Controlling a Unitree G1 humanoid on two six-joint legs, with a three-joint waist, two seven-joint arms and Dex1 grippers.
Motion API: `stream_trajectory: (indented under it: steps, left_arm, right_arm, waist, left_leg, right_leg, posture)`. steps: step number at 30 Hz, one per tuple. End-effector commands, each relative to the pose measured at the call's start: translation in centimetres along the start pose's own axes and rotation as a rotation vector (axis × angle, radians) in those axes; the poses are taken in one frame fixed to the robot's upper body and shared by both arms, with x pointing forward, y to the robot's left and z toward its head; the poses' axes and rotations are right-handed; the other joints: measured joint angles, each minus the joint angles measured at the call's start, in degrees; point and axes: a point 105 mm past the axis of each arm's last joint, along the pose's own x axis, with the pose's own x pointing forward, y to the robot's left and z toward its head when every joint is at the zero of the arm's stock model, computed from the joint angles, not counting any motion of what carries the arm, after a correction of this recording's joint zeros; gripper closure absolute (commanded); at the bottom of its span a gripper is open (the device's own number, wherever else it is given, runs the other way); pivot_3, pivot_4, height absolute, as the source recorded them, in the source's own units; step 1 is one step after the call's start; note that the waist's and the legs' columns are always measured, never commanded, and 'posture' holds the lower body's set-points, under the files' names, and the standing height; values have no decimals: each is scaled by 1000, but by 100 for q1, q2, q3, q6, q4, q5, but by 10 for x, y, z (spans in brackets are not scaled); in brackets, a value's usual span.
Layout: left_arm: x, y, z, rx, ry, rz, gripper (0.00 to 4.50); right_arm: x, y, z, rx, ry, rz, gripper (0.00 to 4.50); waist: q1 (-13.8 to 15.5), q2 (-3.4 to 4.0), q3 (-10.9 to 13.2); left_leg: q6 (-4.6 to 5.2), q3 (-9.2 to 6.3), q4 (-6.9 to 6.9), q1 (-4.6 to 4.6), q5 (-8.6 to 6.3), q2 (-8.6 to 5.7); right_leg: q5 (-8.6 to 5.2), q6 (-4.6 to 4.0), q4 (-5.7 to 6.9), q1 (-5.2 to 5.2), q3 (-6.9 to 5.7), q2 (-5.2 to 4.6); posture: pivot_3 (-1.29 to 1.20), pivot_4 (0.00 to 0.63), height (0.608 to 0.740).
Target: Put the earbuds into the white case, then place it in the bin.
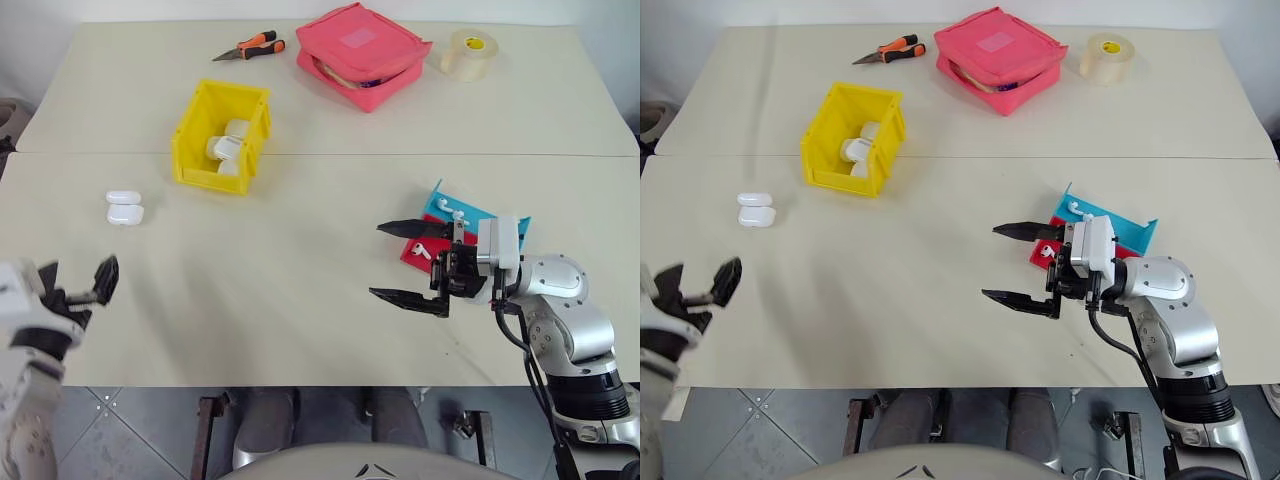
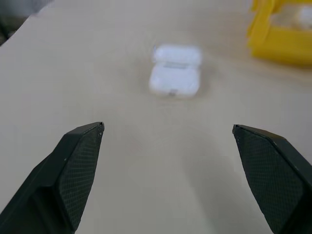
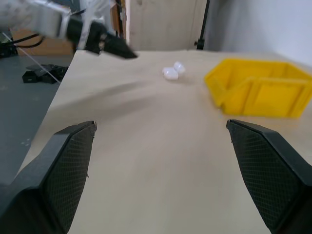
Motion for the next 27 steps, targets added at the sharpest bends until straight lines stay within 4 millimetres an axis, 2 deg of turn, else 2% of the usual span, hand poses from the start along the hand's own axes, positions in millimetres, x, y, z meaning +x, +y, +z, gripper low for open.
stream_trajectory:
  steps: [1, 5, 10, 16, 27]
  left_arm:
    - [18, 6, 9, 38, 93, 7, 11]
    - [47, 14, 23, 73, 221, 52, 11]
    - [66, 17, 21, 16, 369, 66, 11]
    - [77, 18, 12, -33, 484, 65, 11]
    - [91, 16, 1, -8, 532, 27, 11]
  right_arm:
    - [-5, 0, 8, -14, -3, -6, 0]
    - [-7, -2, 8, -20, 8, -32, 0]
    - [-8, -1, 10, -29, 14, -66, 0]
    - [-9, 2, 11, -38, 18, -97, 0]
    - [-8, 4, 11, -50, 10, -155, 0]
  waist:
    - [-18, 1, 0]
    - [-60, 1, 0]
    - [-142, 1, 0]
    - [-146, 0, 0]
    - [-133, -1, 0]
  left_leg:
    - [0, 1, -2, 3, 0, -1]
    - [-4, 6, -8, 2, -1, 1]
    - [-7, 9, -11, 2, -1, 4]
    - [-15, 16, -9, 1, -1, 13]
    - [-16, 51, -5, 2, 0, 14]
  right_leg:
    - [-1, -1, 3, 0, 3, 0]
    - [-1, -2, 7, -11, 9, 9]
    - [-1, -2, 4, -14, 12, 14]
    - [-1, -1, 5, -19, 14, 24]
    - [0, 0, 7, -18, 17, 24]
  posture:
    - [0, 150, 740]
    - [0, 150, 740]
    - [0, 150, 740]
    - [0, 150, 740]
    - [0, 150, 740]
